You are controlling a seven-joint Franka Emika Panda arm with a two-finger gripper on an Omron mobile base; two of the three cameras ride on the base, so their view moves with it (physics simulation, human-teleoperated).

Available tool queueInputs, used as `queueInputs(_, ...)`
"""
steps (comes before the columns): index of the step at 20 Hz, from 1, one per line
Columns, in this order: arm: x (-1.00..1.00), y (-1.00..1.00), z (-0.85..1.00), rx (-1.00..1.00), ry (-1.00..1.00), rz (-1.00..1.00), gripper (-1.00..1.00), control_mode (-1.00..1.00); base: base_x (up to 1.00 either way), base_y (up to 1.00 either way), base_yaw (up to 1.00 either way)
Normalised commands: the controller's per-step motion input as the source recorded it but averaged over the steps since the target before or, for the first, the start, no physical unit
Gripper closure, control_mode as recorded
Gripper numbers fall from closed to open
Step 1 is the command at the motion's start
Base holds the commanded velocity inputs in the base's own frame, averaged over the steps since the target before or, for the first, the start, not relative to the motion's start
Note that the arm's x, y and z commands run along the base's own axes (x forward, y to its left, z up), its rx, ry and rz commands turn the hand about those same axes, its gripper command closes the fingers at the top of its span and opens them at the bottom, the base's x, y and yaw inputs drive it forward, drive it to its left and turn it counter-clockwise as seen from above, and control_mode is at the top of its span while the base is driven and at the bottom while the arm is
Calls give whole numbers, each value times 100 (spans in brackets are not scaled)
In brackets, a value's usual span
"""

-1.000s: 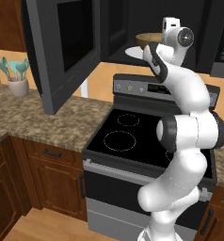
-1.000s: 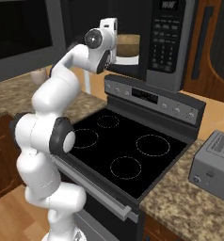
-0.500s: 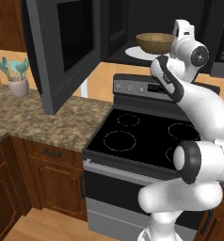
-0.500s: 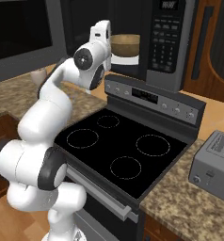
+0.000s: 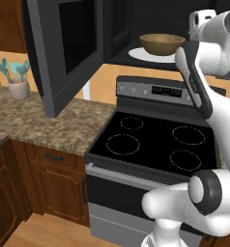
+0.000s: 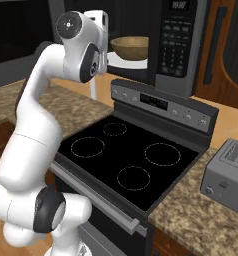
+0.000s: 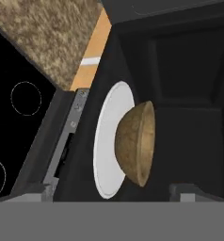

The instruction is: Pick the carrot from the sink and place it in the bowl. Then pick the bowl and place it in the microwave. Then close the microwave door and press the start button.

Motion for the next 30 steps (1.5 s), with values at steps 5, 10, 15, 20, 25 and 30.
queueInputs(5, -100, 65, -98, 0, -3, 0, -100, -100, 0, 0, 0)
queueInputs(10, -100, 75, -88, 2, -3, 0, -100, -100, 0, 0, 0)
queueInputs(15, -100, 78, -39, 11, 0, 0, -100, -100, 0, 0, 0)
queueInputs(20, -99, 96, -8, 15, -15, -8, -100, -100, 0, 0, 0)
queueInputs(25, -90, 100, 0, 11, -31, -21, -100, -100, 0, 0, 0)
queueInputs(30, -27, 99, 0, -14, -35, -22, -100, -100, 0, 0, 0)
